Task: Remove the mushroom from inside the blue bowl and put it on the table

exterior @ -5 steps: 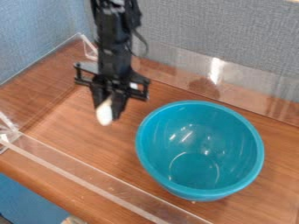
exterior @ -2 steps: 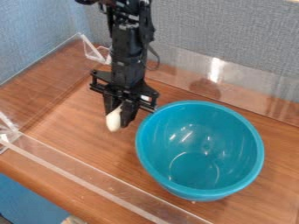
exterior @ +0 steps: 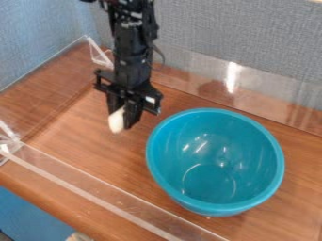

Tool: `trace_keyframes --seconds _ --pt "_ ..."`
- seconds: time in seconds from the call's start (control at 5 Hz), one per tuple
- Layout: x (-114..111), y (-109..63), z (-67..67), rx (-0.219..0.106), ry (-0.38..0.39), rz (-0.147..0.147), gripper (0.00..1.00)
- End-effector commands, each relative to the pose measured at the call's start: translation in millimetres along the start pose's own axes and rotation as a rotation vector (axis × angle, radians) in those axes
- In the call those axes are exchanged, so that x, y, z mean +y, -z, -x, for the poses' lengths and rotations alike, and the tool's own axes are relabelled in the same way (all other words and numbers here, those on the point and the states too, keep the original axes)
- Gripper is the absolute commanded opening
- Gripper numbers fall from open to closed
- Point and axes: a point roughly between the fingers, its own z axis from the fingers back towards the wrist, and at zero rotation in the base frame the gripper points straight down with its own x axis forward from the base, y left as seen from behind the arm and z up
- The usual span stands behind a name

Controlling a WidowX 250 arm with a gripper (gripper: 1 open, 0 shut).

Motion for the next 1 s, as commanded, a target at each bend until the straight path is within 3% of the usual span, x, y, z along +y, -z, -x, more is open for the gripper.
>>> trace_keyframes --seconds 0.0,0.4,0.8 --pt "11 -14.1 -14.4 -0.043 0.013 -0.013 0.00" --pt "22 -4.5 -25.9 -0.030 0.026 -0.013 0.00" --pt "29 5.1 -26.4 -0.014 -0.043 -0.010 0.00"
